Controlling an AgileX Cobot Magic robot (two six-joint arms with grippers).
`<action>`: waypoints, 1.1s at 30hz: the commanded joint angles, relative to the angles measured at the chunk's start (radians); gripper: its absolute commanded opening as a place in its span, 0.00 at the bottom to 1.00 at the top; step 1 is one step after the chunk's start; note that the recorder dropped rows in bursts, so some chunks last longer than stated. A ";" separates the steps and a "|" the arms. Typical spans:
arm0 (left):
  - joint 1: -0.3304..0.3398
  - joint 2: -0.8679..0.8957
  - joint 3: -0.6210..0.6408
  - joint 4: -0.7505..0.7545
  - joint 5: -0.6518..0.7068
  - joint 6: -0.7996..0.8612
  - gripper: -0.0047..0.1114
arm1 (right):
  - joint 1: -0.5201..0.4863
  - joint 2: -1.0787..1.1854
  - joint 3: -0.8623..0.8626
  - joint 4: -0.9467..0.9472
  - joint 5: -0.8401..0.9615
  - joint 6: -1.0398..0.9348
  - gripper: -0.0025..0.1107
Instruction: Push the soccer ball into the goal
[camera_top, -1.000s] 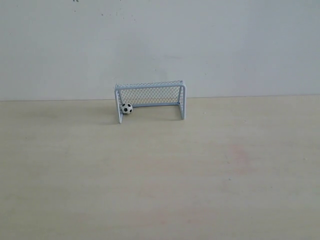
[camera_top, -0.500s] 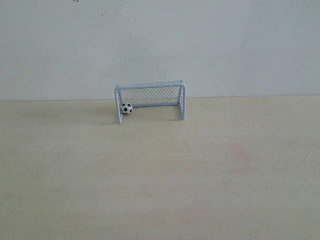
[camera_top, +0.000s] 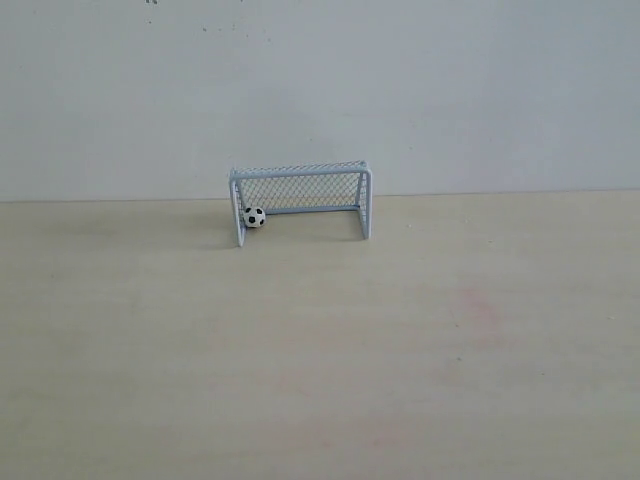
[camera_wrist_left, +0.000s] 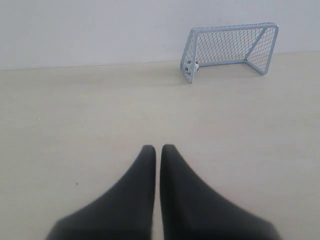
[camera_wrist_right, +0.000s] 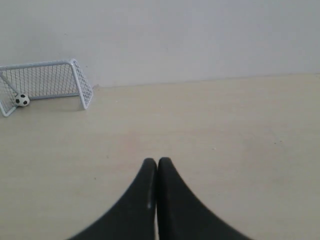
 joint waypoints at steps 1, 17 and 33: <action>0.003 -0.003 0.003 0.002 -0.003 0.007 0.08 | -0.003 -0.005 0.000 0.010 0.034 -0.014 0.02; 0.003 -0.003 0.003 0.002 -0.003 0.007 0.08 | -0.003 -0.005 0.000 0.062 0.087 -0.164 0.02; 0.003 -0.003 0.003 0.002 -0.003 0.007 0.08 | -0.003 -0.005 0.000 0.063 0.096 -0.142 0.02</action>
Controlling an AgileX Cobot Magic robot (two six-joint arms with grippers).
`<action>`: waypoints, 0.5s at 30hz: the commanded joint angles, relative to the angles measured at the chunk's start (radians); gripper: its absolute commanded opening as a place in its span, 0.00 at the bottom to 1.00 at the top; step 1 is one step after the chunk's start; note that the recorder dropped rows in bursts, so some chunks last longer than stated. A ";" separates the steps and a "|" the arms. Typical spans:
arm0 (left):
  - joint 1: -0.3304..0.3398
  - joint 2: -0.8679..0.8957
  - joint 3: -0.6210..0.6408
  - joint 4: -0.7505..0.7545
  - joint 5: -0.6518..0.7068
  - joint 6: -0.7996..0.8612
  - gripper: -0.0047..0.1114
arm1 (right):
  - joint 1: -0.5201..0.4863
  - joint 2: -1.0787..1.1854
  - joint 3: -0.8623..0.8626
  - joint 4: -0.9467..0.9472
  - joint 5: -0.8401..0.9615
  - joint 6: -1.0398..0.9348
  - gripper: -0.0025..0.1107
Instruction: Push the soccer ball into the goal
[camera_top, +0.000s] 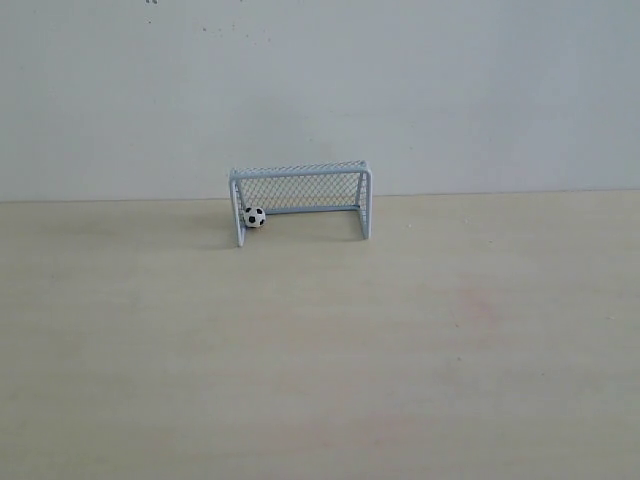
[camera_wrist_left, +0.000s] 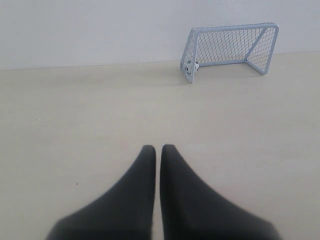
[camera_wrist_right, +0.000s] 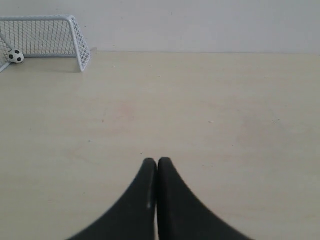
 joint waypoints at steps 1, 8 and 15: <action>0.003 -0.003 0.003 0.002 -0.003 0.007 0.08 | -0.003 -0.005 0.000 0.003 -0.002 0.003 0.02; 0.003 -0.003 0.003 0.002 -0.003 0.007 0.08 | -0.052 -0.005 0.000 0.003 -0.002 0.013 0.02; 0.003 -0.003 0.003 0.002 -0.003 0.007 0.08 | -0.052 -0.005 0.000 0.003 -0.002 0.013 0.02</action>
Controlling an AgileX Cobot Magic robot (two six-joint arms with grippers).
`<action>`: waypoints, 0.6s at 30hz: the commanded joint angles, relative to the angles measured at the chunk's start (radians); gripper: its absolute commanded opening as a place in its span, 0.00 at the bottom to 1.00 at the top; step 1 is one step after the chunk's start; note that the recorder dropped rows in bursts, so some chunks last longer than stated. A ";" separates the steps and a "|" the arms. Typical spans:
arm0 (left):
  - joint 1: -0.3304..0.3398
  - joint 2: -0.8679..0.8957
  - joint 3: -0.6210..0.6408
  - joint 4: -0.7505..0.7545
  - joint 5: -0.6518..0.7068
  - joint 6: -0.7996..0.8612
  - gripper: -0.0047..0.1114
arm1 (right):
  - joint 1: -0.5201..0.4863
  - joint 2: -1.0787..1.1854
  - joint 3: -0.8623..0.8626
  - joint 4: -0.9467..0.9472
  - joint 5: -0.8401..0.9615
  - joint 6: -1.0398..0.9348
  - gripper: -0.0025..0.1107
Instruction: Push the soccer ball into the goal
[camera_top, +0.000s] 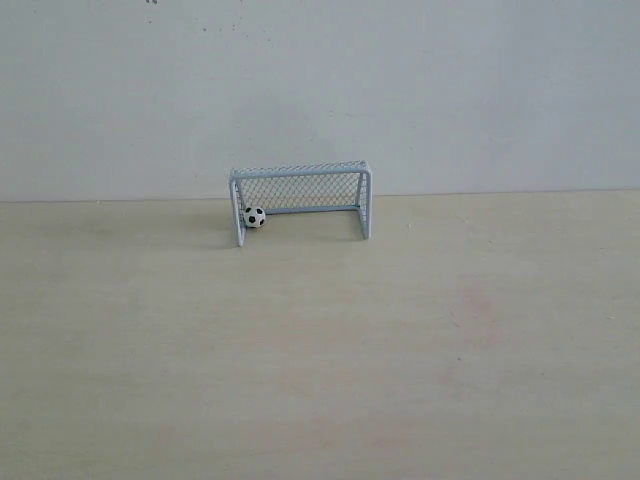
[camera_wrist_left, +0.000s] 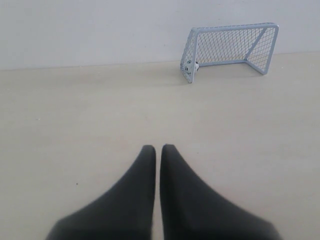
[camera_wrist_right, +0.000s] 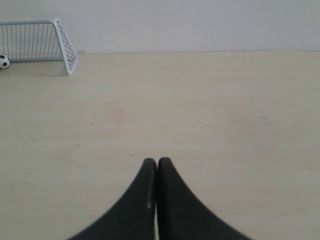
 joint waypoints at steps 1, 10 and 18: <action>0.003 -0.003 0.003 0.002 -0.003 0.007 0.08 | -0.007 -0.005 0.000 0.003 -0.002 0.000 0.02; 0.003 -0.003 0.003 0.002 -0.003 0.007 0.08 | -0.007 -0.005 0.000 0.003 -0.002 -0.006 0.02; 0.003 -0.003 0.003 0.002 -0.003 0.007 0.08 | -0.007 -0.005 0.000 0.006 -0.002 -0.006 0.02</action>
